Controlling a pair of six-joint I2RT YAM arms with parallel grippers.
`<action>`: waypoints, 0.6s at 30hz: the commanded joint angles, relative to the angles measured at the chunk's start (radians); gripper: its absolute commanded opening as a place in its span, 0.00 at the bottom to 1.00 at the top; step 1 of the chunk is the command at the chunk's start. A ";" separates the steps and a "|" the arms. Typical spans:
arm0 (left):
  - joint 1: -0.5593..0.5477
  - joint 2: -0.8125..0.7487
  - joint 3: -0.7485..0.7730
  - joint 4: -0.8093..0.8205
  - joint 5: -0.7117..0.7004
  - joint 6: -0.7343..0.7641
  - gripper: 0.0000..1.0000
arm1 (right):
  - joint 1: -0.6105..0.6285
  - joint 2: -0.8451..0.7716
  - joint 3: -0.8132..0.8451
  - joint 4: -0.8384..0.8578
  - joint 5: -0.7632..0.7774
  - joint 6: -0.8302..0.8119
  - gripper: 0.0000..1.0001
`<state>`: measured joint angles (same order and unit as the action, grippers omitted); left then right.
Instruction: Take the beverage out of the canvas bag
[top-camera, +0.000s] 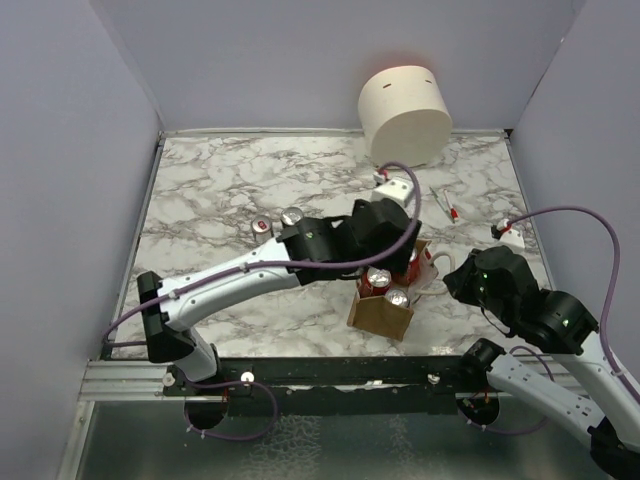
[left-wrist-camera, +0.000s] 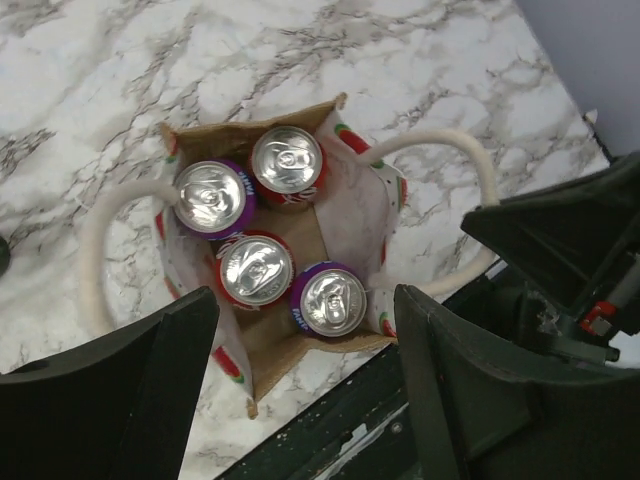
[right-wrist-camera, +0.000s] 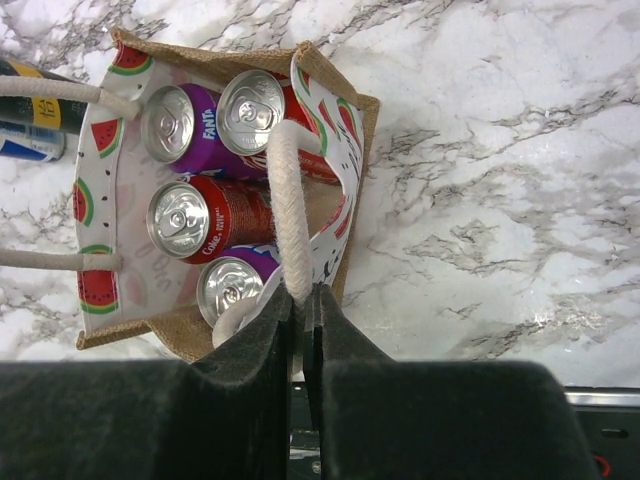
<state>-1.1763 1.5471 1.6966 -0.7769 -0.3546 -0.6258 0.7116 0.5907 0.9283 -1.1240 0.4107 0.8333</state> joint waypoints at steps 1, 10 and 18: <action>-0.080 0.115 0.110 -0.077 -0.116 0.078 0.71 | 0.002 -0.011 -0.012 0.008 0.006 0.016 0.06; -0.083 0.263 0.070 -0.037 0.016 0.150 0.62 | 0.002 -0.040 -0.012 -0.001 0.022 0.037 0.06; -0.074 0.361 0.104 -0.113 -0.018 0.122 0.60 | 0.002 -0.036 -0.013 0.004 0.014 0.029 0.06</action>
<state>-1.2560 1.9167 1.7729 -0.8452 -0.3645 -0.5014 0.7116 0.5583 0.9279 -1.1252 0.4137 0.8597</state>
